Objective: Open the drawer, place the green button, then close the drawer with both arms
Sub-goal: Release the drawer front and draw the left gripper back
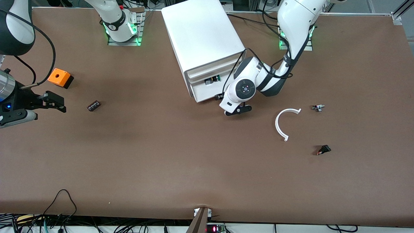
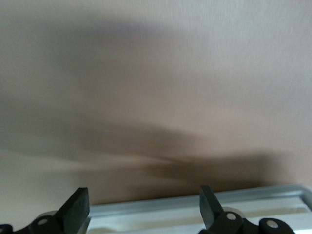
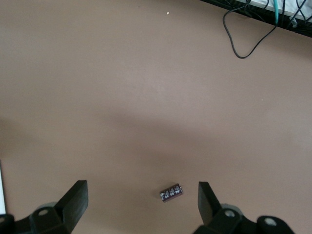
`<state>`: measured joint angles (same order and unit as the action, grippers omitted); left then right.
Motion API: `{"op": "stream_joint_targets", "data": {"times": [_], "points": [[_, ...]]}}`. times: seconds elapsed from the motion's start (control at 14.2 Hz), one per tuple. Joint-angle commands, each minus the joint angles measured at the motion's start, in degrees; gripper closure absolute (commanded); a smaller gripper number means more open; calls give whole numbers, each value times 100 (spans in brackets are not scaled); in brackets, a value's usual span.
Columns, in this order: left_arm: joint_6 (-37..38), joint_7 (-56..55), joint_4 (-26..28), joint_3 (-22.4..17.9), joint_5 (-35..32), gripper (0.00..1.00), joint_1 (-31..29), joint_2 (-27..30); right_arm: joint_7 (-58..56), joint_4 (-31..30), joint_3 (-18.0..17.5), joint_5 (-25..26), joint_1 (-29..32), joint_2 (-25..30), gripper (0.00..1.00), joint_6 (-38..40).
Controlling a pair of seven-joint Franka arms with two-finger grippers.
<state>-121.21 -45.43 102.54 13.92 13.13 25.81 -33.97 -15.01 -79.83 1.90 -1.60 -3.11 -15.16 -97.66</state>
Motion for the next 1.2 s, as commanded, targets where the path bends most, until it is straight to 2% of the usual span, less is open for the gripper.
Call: {"op": "stream_joint_targets", "data": {"times": [0.0,0.14,0.35,0.57,0.71,0.85,0.92,0.99,1.13], "points": [[159,-36,161,94,294,0,38,180,174,-217,-436,151,320,259,0,176],[168,-36,161,224,575,0,30,180,393,-173,-454,186,206,250,0,283],[264,-36,143,331,603,0,21,180,612,-234,-454,212,-91,224,0,406],[528,-36,108,340,603,0,38,180,868,-226,-471,301,-85,31,0,406],[563,-36,91,340,603,0,29,189,789,-278,-462,309,-32,135,0,327],[598,-28,12,340,603,0,-32,198,789,-523,-498,318,-6,293,0,152],[686,-27,-110,322,603,0,-58,198,763,-838,-515,309,177,468,0,55],[817,-27,-286,305,603,0,-128,198,658,-1180,-637,283,397,705,0,-59],[1238,-1,-707,305,524,0,-409,198,351,-1298,-700,265,496,839,0,-69]]}}
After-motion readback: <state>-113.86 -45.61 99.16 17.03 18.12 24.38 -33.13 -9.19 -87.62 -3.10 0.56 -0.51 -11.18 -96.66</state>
